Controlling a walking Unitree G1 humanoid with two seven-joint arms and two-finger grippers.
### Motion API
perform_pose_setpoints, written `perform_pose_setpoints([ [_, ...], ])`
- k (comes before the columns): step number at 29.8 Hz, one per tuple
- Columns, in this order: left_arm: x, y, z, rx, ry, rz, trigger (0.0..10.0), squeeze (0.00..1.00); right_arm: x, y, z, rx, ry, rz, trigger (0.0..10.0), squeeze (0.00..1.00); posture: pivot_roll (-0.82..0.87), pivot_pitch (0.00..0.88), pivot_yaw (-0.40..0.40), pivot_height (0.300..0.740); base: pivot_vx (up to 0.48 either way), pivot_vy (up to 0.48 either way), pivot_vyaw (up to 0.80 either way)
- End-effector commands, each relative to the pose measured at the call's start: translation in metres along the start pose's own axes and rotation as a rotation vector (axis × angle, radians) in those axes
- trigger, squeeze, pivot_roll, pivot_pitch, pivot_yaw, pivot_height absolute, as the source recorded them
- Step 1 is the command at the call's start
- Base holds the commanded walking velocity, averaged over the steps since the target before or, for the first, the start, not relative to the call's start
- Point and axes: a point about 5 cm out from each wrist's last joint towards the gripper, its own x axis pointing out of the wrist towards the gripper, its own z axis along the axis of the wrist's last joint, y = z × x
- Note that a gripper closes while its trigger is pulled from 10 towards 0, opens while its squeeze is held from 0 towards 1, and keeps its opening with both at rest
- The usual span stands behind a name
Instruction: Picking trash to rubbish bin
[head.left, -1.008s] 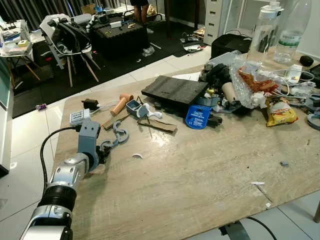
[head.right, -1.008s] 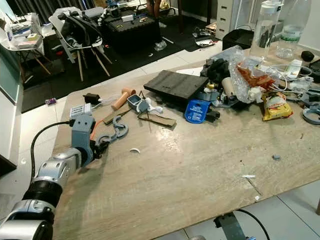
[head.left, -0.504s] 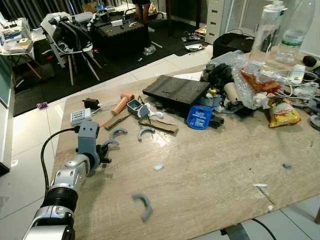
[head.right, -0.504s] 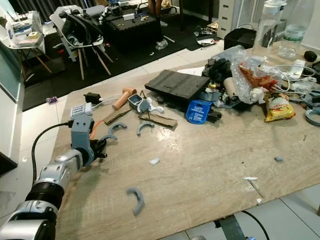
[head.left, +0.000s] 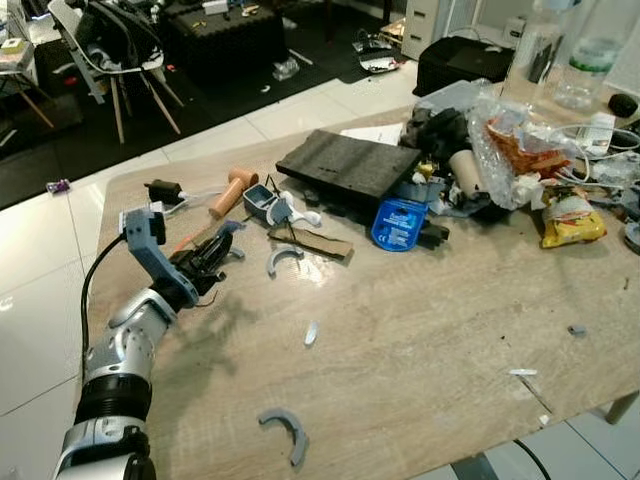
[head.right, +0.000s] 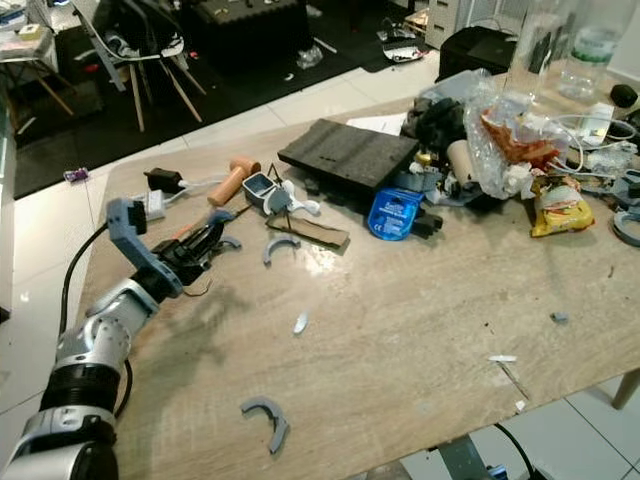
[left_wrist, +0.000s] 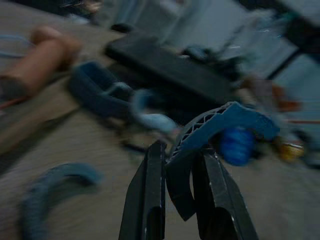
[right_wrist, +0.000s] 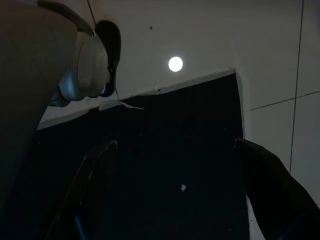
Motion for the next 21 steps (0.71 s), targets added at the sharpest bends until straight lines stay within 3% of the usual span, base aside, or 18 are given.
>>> perform_pose_setpoints([
  [1, -0.006, -0.003, -0.004, -0.022, 0.003, -0.048, 10.0, 0.00, 0.000, 0.005, -0.003, -0.005, 0.014, 0.016, 10.0, 0.00, -0.15, 0.053, 0.097, 0.740, 0.000, 0.000, 0.00],
  [9, -0.013, -0.012, -0.014, -0.036, 0.000, -0.107, 10.0, 0.00, 0.000, 0.007, -0.004, -0.005, 0.015, 0.021, 10.0, 0.00, -0.15, 0.061, 0.095, 0.740, -0.131, 0.000, 0.00],
  [21, -0.012, -0.020, -0.023, -0.025, 0.037, -0.134, 10.0, 0.00, 0.000, 0.004, -0.002, -0.004, 0.012, 0.008, 10.0, 0.00, -0.15, 0.061, 0.087, 0.740, -0.402, 0.000, 0.00],
])
